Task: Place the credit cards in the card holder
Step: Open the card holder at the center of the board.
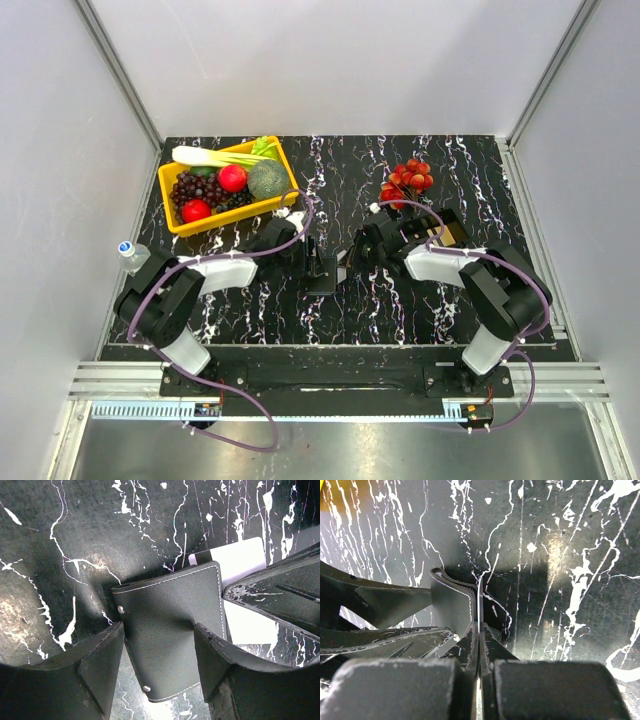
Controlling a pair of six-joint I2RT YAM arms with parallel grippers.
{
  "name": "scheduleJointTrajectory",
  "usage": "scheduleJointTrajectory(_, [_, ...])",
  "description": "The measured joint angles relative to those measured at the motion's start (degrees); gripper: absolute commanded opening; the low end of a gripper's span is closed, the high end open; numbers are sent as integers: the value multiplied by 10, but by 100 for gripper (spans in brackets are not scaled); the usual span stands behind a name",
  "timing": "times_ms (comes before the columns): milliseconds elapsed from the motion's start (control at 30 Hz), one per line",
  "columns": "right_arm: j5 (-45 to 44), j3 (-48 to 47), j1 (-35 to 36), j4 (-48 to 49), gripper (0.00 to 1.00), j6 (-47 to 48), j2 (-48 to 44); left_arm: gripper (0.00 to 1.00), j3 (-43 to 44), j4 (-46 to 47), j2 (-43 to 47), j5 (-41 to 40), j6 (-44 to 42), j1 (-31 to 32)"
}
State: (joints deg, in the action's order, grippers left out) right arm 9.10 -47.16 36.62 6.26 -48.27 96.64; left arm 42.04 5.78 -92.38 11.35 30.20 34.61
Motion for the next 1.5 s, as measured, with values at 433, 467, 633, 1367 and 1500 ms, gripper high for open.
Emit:
scheduleJointTrajectory(433, [21, 0, 0, 1, 0, -5, -27, 63, -16, 18, 24, 11, 10, -2])
scheduleJointTrajectory(467, [22, 0, -1, 0, 0, -5, -29, 63, -17, 21, 24, 14, 13, -3])
scheduleJointTrajectory(633, [20, -8, -2, -29, 0, 5, -47, 63, -20, 45, 24, 34, 24, -4])
scheduleJointTrajectory(1367, [-21, -117, -2, -220, 0, 84, -23, 63, -11, 77, -9, 80, 48, -2])
scheduleJointTrajectory(1500, [-41, -144, 8, -260, 0, 101, -21, 63, -10, 76, -9, 81, 48, -1])
